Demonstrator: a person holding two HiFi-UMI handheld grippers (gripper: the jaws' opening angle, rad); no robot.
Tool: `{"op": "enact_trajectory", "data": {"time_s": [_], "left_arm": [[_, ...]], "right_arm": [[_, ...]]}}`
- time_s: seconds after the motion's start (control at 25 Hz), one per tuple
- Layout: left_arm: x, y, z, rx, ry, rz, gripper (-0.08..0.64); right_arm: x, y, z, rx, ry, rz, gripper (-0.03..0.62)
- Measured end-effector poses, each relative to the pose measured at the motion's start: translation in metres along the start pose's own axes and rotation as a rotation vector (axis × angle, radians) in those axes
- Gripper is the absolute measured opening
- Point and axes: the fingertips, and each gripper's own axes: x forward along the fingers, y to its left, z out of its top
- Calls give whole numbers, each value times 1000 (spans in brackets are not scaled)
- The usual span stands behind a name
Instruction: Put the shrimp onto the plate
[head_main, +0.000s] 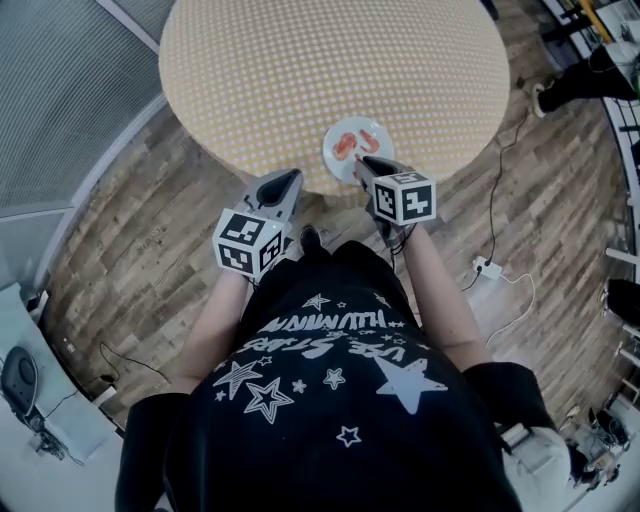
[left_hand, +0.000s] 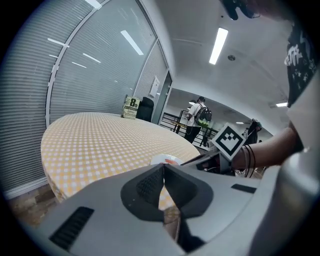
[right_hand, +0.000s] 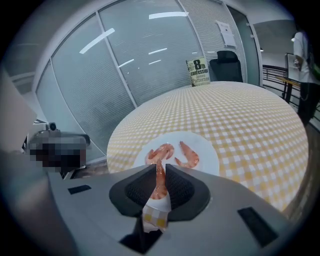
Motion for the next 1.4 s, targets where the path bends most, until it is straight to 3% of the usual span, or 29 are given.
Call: {"op": "enact_trajectory", "data": {"time_s": [0.48,0.72,1.2,1.4], "left_arm": [[-11,-4,-2,-5,-7,14,9],[-7,-5,-3,2,-1,2,9],[-1,-43,5,35,-23,-15,9],[-5,-71,11,52,-59,4,9]], "right_arm": [[6,-6,4,-47,13,-70,64],[2,-5,4,-16,-4,-50,64],[-64,-9,17,17,-165,-37,63],[-99,-9,5,54,-217,19,63]]}}
